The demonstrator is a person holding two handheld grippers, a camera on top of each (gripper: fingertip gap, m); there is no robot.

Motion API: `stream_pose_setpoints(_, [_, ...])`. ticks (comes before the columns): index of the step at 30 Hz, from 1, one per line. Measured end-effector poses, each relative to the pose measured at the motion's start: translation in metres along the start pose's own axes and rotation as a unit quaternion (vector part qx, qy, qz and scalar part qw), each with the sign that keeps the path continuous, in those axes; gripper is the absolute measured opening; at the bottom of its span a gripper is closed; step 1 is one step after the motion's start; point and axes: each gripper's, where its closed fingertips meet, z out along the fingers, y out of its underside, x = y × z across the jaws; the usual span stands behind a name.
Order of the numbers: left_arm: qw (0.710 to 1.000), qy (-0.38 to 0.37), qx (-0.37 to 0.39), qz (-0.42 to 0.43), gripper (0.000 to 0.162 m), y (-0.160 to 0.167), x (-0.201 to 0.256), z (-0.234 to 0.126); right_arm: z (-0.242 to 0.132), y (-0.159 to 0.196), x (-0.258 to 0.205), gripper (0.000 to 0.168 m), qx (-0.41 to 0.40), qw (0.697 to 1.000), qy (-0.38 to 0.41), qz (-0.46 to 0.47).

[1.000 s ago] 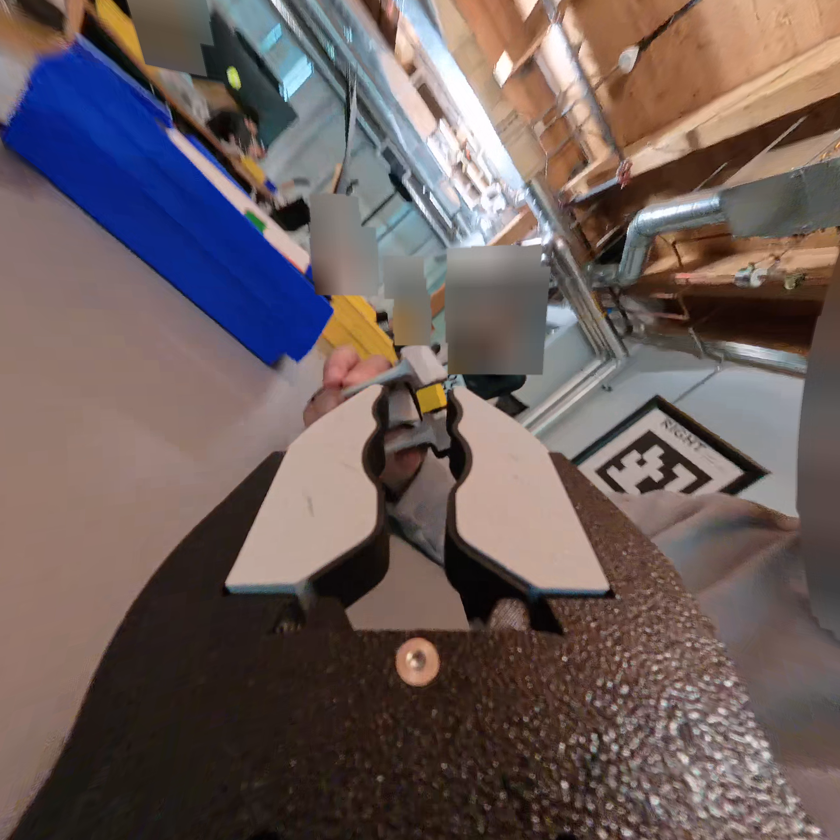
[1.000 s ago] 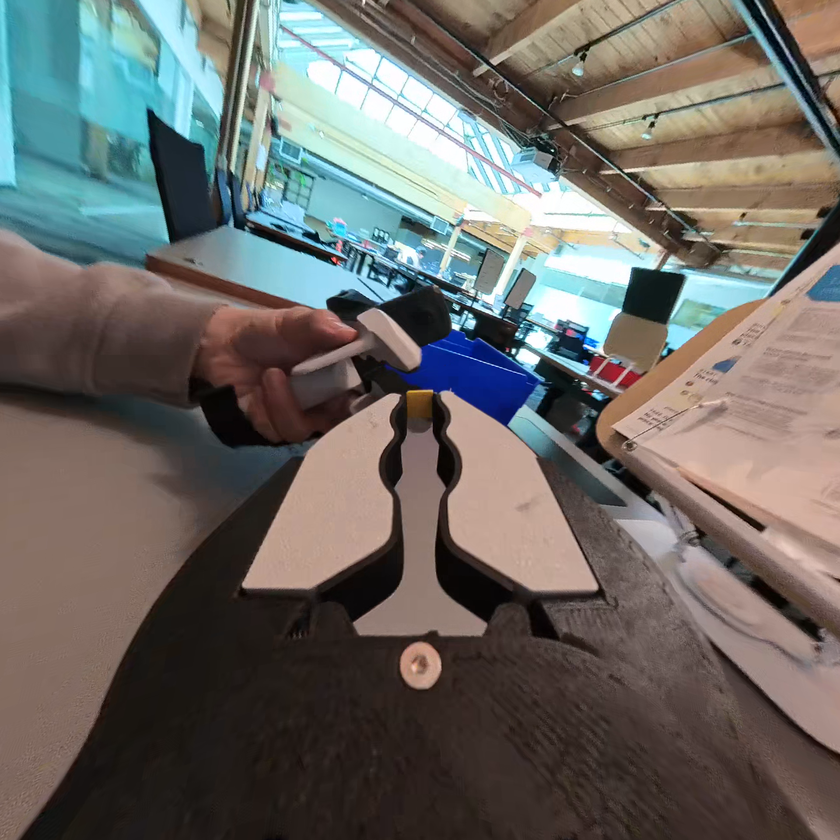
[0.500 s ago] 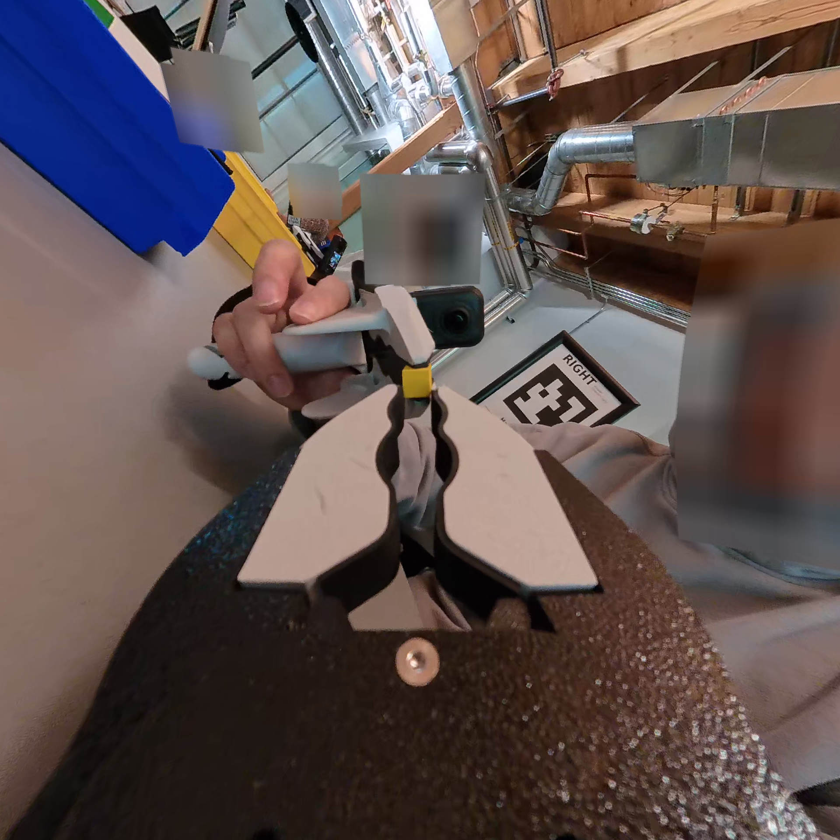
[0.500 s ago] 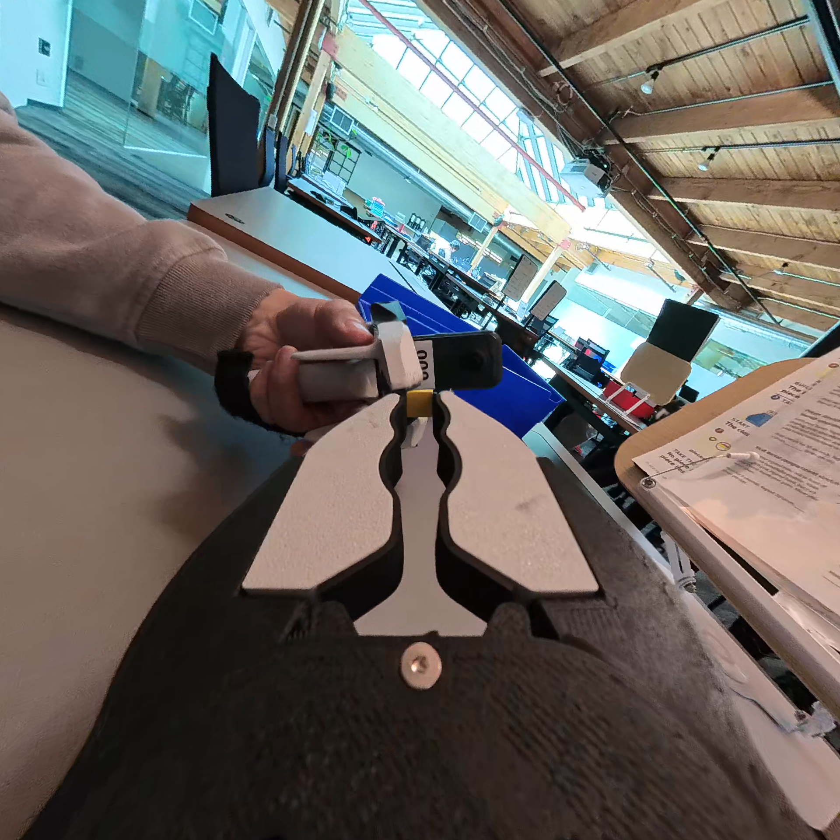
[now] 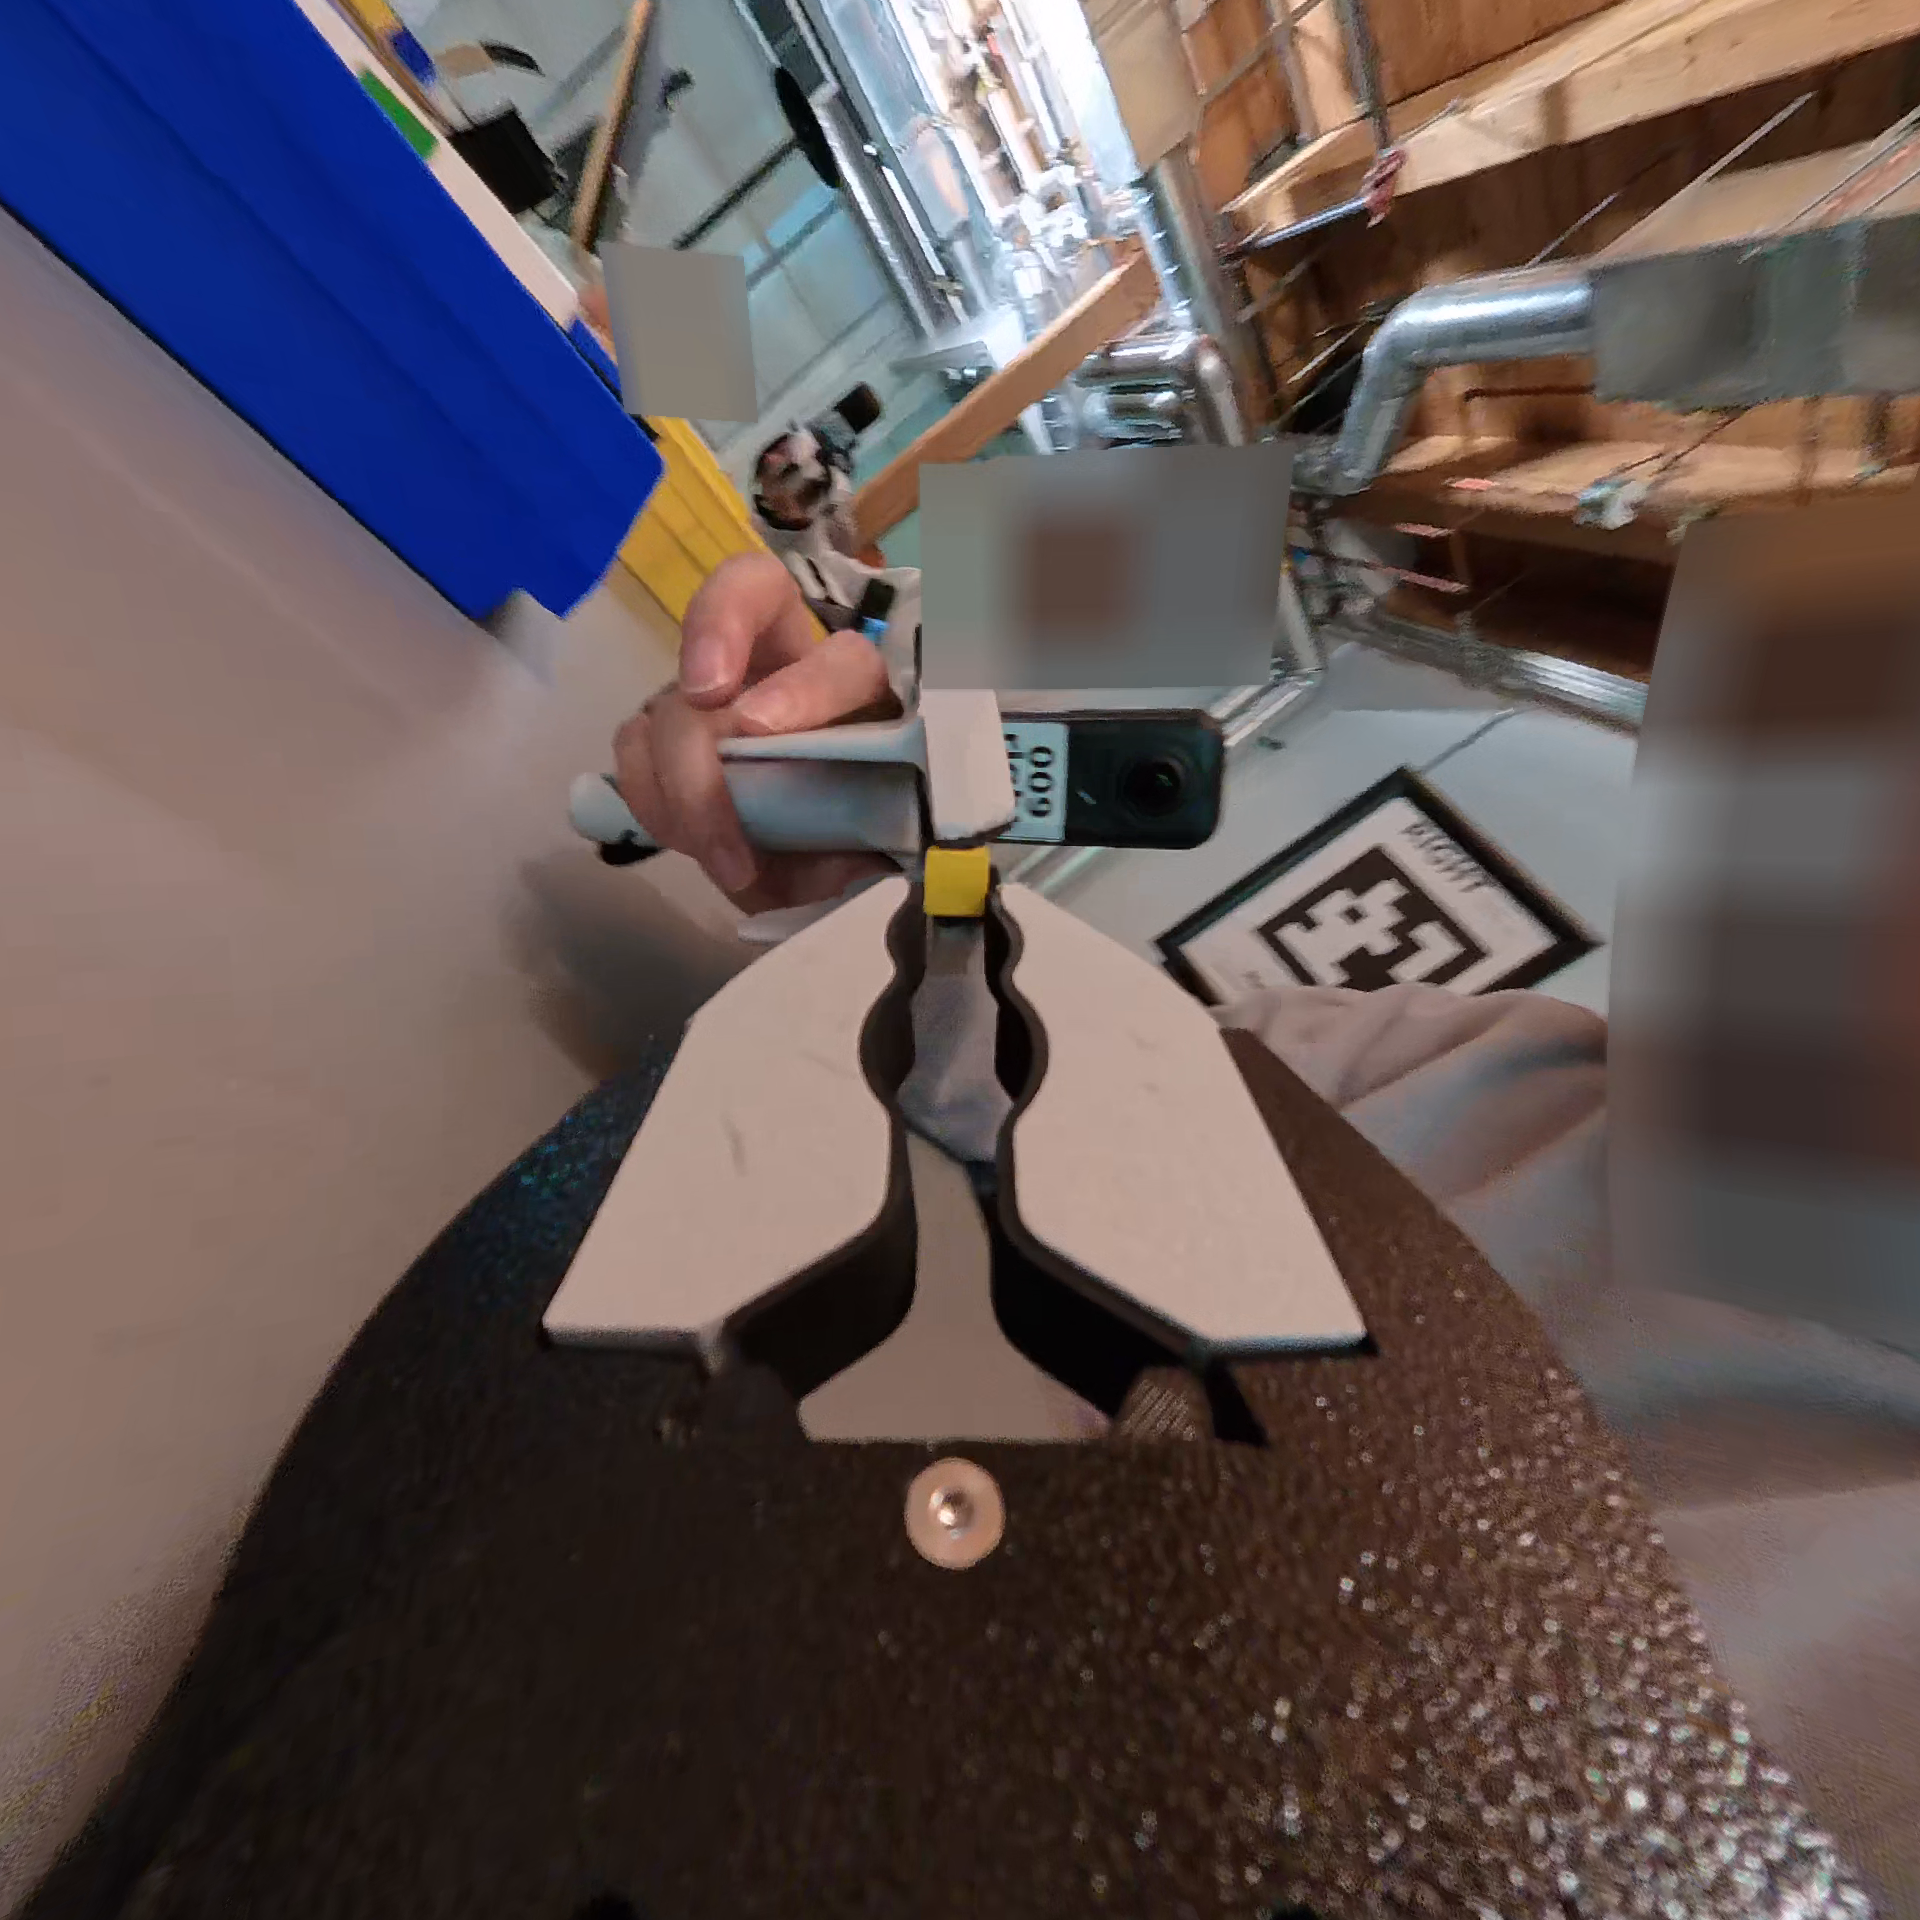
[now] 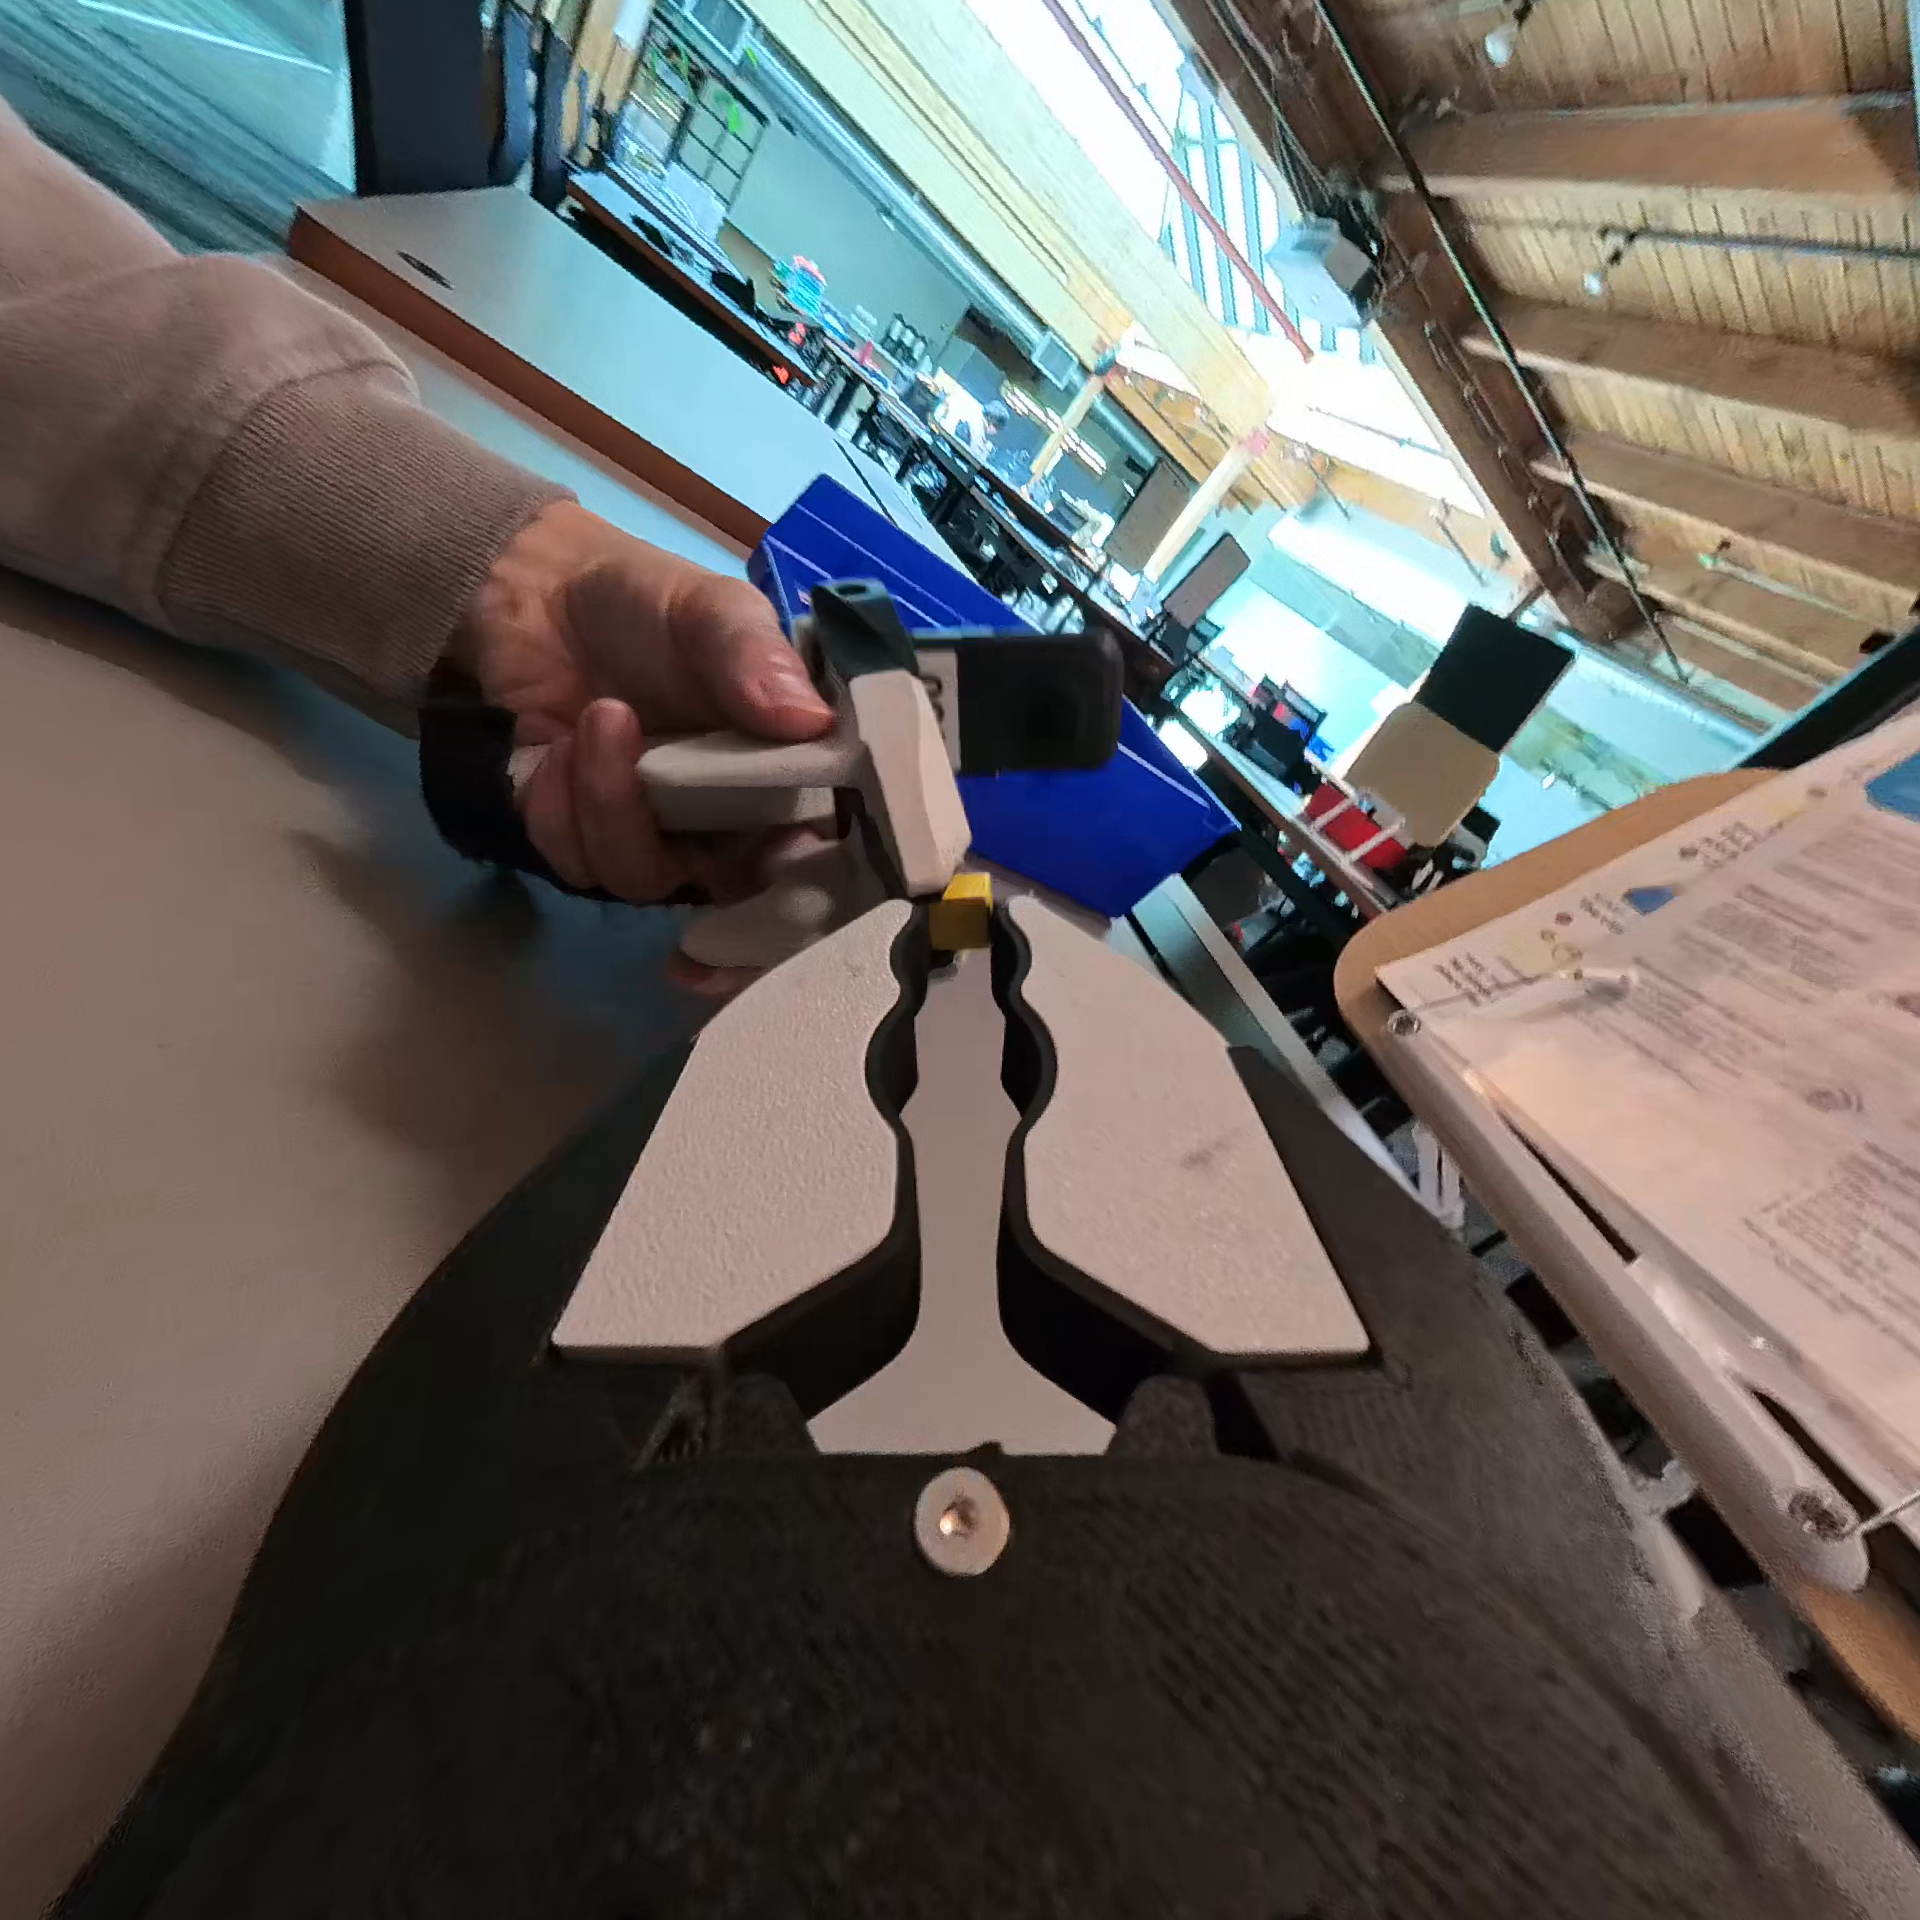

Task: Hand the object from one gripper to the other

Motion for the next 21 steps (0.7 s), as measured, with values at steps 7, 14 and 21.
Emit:
stream_pose_setpoints(7, [0.935, -0.232, -0.017, 0.268, 0.010, -0.017, -0.037, -0.021, 0.006, 0.027, 0.012, 0.059, -0.043, 0.930, -0.023, 0.365])
stream_pose_setpoints(14, [0.651, -0.486, -0.118, 0.571, 0.010, -0.040, -0.054, -0.040, 0.003, 0.037, 0.024, 0.029, -0.047, 0.899, 0.026, 0.434])
stream_pose_setpoints(21, [0.459, -0.524, -0.192, 0.692, 0.010, -0.040, -0.048, -0.030, 0.006, 0.038, 0.023, 0.024, -0.048, 0.900, 0.034, 0.433])
